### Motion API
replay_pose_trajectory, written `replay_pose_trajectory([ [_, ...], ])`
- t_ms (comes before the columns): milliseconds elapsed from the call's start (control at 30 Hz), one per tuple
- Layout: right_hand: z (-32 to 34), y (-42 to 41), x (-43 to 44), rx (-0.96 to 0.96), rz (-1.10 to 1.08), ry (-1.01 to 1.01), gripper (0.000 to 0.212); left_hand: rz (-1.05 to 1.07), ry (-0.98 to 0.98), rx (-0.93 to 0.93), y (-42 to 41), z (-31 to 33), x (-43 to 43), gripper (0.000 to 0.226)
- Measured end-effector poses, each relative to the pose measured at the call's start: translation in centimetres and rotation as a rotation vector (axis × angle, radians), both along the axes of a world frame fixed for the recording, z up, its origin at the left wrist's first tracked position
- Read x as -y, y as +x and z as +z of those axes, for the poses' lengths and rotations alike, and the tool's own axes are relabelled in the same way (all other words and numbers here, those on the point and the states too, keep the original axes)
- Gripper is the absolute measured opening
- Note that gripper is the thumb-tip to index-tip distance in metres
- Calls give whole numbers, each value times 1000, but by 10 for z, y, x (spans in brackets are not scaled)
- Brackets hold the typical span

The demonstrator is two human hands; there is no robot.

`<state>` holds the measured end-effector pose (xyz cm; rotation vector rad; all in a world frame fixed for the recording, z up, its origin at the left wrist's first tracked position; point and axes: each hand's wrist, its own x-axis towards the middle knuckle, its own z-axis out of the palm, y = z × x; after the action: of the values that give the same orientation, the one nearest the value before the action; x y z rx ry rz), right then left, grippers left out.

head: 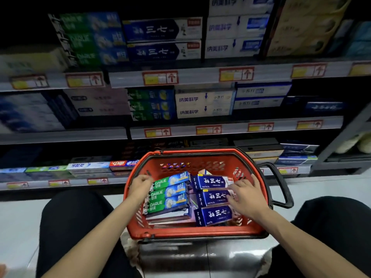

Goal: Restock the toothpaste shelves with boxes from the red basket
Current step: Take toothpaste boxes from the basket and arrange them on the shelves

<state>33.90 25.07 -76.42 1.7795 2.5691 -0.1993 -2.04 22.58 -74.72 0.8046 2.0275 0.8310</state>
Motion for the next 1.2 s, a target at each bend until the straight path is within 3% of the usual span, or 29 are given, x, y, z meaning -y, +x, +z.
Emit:
replay_pose_trajectory([
  [133,11,-31,4,-35,-15,74,40,71,73,219,8,26,5,8],
  [267,42,-64,7,-255,-50,146,37,41,159,358,12,66,12,17],
  [467,109,-96,5,-883,-177,-150,32,-33,404,451,18,109,11,24],
  [567,138,-108,0,-1075,-190,-286,28,-51,515,460,14,120,9,25],
  [800,182,-124,-12,-1147,-109,-350,21,-82,634,468,-3,143,-5,29],
  [1200,141,-98,-29,-1239,-189,-472,34,-47,547,594,-1,102,-36,31],
])
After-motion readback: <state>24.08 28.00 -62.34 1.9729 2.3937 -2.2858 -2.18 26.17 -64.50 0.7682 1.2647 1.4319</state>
